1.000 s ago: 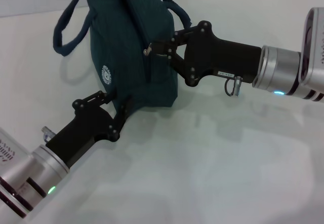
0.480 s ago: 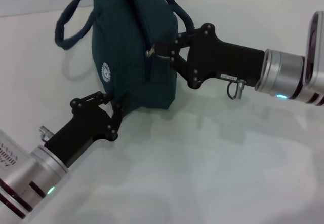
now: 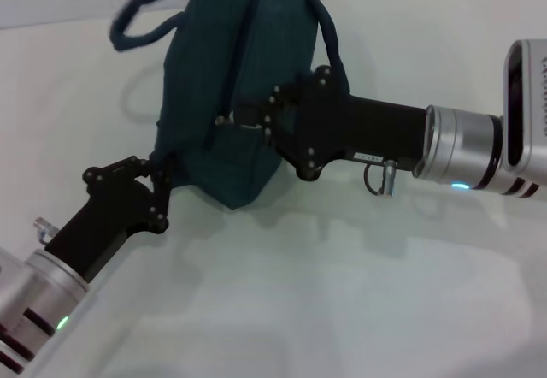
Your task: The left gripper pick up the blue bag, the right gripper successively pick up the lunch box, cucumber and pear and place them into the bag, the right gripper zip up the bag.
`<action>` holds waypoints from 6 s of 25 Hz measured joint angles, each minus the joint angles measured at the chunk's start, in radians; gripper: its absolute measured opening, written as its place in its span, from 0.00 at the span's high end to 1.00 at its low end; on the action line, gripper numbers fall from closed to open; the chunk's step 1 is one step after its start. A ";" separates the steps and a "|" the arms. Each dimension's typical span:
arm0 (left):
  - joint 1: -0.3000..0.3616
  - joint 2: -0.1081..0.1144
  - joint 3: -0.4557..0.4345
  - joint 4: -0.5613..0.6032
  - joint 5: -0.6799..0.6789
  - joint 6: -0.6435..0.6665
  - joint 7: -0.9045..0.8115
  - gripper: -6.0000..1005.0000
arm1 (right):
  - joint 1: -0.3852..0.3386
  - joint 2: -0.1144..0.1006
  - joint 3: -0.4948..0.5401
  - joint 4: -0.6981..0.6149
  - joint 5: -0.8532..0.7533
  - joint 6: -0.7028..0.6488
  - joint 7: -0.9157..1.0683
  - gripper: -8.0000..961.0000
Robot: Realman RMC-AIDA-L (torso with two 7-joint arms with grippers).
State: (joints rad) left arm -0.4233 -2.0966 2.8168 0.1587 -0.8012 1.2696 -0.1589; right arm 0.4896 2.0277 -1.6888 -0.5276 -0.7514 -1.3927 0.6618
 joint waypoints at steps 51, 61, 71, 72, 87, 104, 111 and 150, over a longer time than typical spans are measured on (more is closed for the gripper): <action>-0.021 0.006 -0.021 -0.056 0.063 0.238 -0.305 0.39 | 0.017 0.000 -0.070 0.000 0.250 0.087 -0.133 0.98; -0.046 0.008 -0.025 -0.046 0.054 0.277 -0.343 0.20 | 0.019 0.000 -0.081 0.003 0.255 0.089 -0.133 0.98; -0.069 0.005 -0.025 -0.039 0.037 0.246 -0.356 0.52 | 0.018 0.000 -0.081 0.004 0.257 0.085 -0.133 0.98; -0.069 0.005 -0.025 -0.039 0.037 0.246 -0.354 0.56 | 0.017 0.000 -0.081 0.004 0.257 0.083 -0.133 0.98; -0.042 0.011 -0.014 -0.093 0.160 0.355 -0.152 0.85 | -0.017 0.000 -0.117 0.002 0.289 -0.025 -0.129 0.98; -0.033 0.013 -0.019 -0.240 0.171 0.420 -0.199 0.94 | -0.010 0.000 -0.159 0.062 0.458 -0.016 -0.121 0.98; -0.046 0.014 -0.021 -0.245 0.163 0.359 -0.235 0.94 | -0.012 0.000 -0.154 0.110 0.492 -0.010 -0.120 0.98; -0.026 0.039 -0.020 -0.319 0.075 0.617 -0.569 0.57 | -0.020 -0.002 -0.126 0.181 0.517 -0.011 -0.125 0.98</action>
State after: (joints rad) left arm -0.4490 -2.0576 2.7967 -0.1602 -0.7258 1.8866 -0.7284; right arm 0.4693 2.0259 -1.8145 -0.3467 -0.2347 -1.4039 0.5368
